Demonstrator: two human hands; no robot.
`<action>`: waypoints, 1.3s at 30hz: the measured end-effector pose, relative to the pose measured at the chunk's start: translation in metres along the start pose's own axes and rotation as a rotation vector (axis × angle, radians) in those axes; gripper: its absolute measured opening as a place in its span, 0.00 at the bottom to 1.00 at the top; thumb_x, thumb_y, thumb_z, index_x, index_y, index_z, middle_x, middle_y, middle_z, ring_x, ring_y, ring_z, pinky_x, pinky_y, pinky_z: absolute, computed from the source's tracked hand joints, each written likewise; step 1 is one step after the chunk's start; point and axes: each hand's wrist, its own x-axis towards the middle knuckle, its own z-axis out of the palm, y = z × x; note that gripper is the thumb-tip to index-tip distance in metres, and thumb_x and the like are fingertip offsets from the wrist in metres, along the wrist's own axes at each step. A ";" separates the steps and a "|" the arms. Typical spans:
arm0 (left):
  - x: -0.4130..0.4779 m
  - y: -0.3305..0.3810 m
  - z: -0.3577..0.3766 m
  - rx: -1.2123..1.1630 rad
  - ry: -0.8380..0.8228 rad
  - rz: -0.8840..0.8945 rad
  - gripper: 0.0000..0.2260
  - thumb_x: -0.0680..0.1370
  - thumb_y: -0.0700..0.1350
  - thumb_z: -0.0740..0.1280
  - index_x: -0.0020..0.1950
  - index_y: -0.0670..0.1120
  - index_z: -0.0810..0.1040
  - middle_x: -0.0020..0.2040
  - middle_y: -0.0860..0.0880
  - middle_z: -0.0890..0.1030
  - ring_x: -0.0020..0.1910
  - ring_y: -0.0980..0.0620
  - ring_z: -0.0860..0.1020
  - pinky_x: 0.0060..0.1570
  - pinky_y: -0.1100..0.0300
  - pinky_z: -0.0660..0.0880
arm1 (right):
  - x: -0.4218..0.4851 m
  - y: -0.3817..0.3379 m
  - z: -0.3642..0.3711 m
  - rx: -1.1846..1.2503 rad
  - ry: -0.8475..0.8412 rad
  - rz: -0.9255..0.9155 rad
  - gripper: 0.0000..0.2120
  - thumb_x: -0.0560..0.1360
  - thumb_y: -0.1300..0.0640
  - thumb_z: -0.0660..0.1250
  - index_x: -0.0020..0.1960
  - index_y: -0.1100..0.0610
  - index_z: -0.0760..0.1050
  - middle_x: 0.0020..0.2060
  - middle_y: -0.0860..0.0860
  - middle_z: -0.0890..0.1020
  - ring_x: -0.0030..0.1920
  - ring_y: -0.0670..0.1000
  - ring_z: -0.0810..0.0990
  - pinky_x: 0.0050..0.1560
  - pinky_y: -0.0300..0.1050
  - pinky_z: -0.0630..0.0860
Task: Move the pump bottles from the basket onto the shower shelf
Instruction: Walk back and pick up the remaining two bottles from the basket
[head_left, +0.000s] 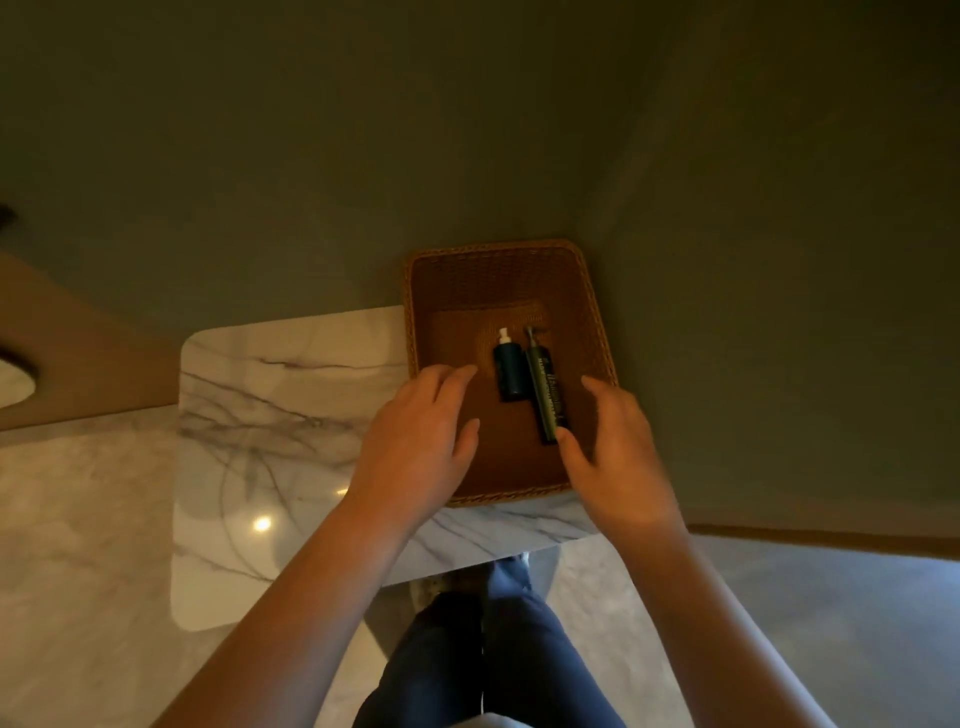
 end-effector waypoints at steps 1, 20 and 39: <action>0.006 -0.003 0.006 -0.011 -0.002 -0.012 0.23 0.78 0.50 0.63 0.71 0.49 0.64 0.63 0.49 0.73 0.58 0.51 0.72 0.47 0.64 0.66 | 0.007 0.005 0.004 -0.006 -0.002 0.013 0.26 0.76 0.53 0.64 0.72 0.53 0.60 0.66 0.49 0.67 0.65 0.43 0.63 0.63 0.39 0.60; 0.111 -0.047 0.177 -0.148 -0.147 -0.271 0.32 0.77 0.51 0.63 0.77 0.49 0.51 0.71 0.44 0.64 0.63 0.44 0.69 0.53 0.52 0.74 | 0.159 0.117 0.106 -0.068 -0.219 0.140 0.32 0.75 0.56 0.66 0.75 0.53 0.55 0.72 0.55 0.61 0.71 0.55 0.62 0.69 0.48 0.63; 0.174 -0.085 0.340 -0.342 -0.246 -0.391 0.31 0.77 0.49 0.63 0.76 0.51 0.52 0.68 0.45 0.65 0.65 0.47 0.67 0.57 0.55 0.71 | 0.208 0.234 0.208 -0.064 -0.322 0.212 0.32 0.76 0.58 0.64 0.76 0.52 0.52 0.71 0.55 0.60 0.70 0.54 0.61 0.65 0.42 0.60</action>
